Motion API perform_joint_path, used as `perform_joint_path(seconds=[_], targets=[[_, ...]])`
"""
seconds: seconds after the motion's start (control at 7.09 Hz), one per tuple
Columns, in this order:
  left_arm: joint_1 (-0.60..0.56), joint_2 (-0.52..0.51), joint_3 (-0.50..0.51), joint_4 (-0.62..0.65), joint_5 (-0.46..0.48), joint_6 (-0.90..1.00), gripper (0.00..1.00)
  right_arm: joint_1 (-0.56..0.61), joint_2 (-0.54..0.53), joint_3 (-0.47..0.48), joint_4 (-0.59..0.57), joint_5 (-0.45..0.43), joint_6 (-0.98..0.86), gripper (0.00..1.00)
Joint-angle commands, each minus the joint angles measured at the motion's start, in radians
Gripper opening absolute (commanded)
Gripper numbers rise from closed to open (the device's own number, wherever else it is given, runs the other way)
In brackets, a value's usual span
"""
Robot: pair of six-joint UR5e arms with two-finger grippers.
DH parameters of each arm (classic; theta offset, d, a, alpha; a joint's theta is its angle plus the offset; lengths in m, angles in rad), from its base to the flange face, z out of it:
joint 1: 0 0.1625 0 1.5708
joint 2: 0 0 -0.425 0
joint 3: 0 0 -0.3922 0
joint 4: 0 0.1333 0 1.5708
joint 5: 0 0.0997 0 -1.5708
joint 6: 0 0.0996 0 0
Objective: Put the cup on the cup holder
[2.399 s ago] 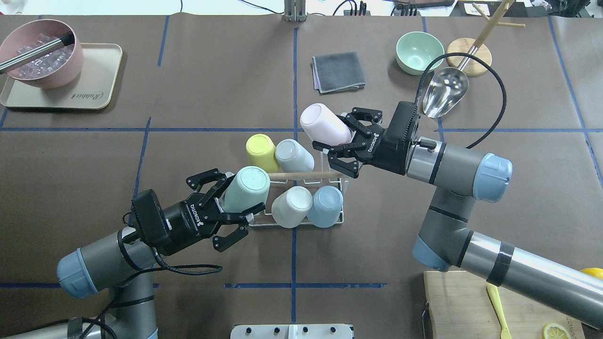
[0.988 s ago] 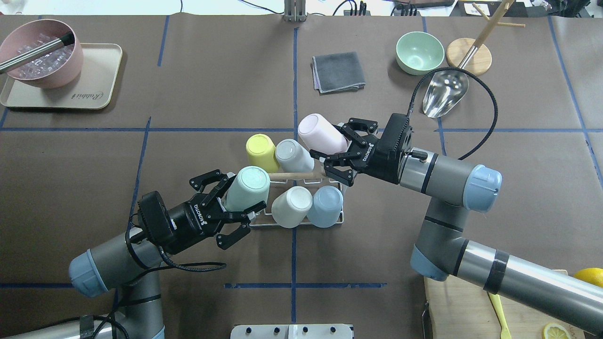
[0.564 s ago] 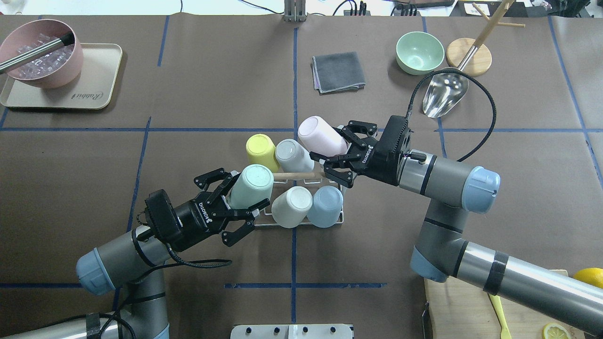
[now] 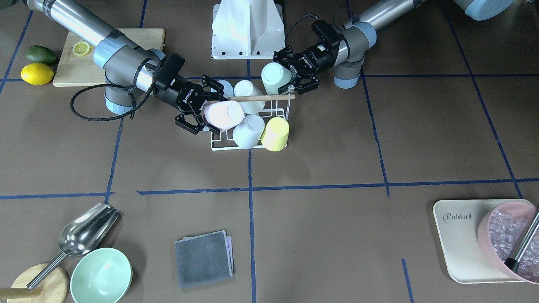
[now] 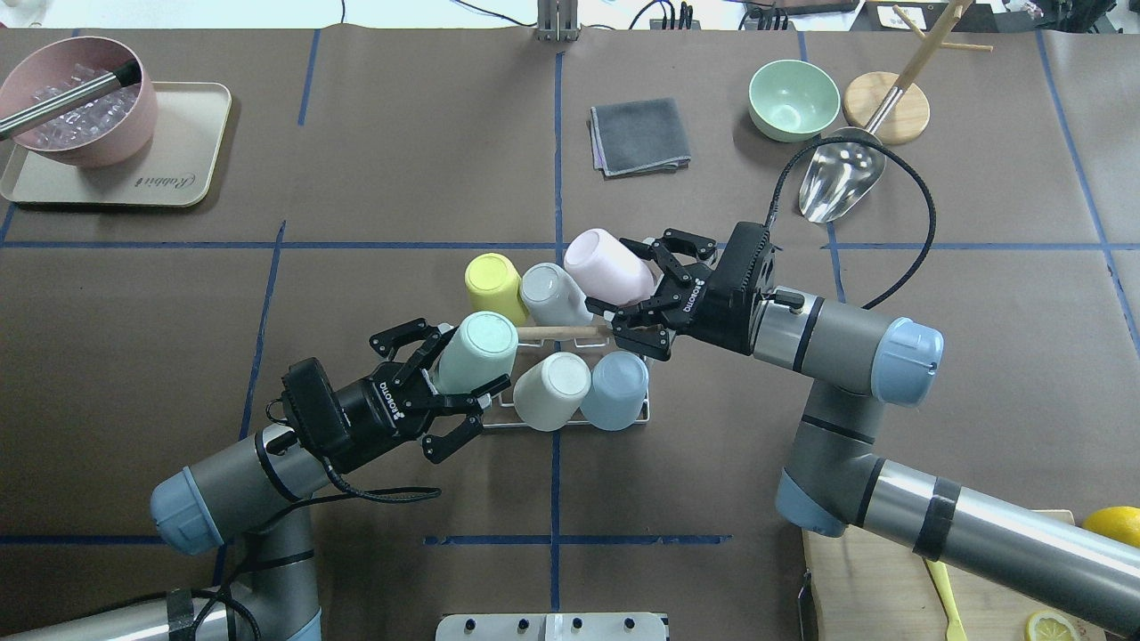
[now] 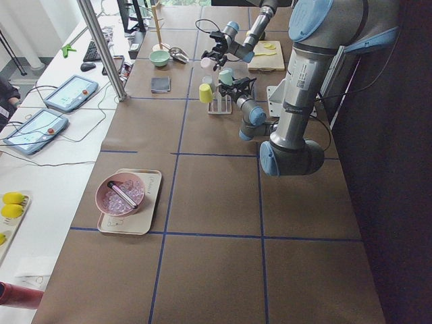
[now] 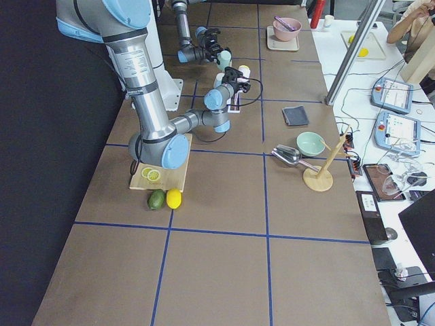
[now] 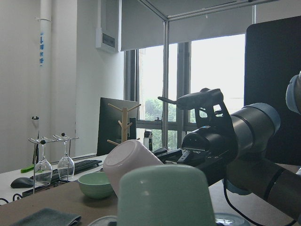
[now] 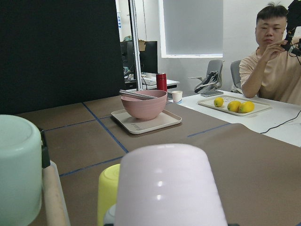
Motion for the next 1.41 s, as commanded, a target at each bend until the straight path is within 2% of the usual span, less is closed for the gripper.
perform_joint_path(seconds=[0.0,0.42,0.56,0.71,0.99,1.13,1.27], targets=[[-0.001,0.003,0.000,0.000,0.001,0.000,1.00,-0.005,-0.002,0.000,0.000,0.000,0.025,1.00],[-0.001,0.003,0.000,-0.004,0.001,0.000,1.00,-0.002,0.000,0.027,-0.009,0.009,0.129,1.00],[-0.002,0.006,-0.003,-0.005,0.001,0.000,1.00,0.011,-0.002,0.049,-0.051,0.014,0.170,1.00],[-0.010,0.009,-0.022,-0.005,0.000,0.002,1.00,0.043,-0.018,0.135,-0.172,0.065,0.201,1.00],[-0.048,0.023,-0.119,0.027,-0.002,0.026,1.00,0.157,-0.090,0.234,-0.346,0.183,0.333,1.00],[-0.085,0.015,-0.150,0.086,-0.004,0.025,1.00,0.217,-0.166,0.260,-0.416,0.255,0.335,1.00],[-0.118,0.010,-0.203,0.199,-0.004,0.017,1.00,0.260,-0.242,0.258,-0.455,0.262,0.335,1.00]])
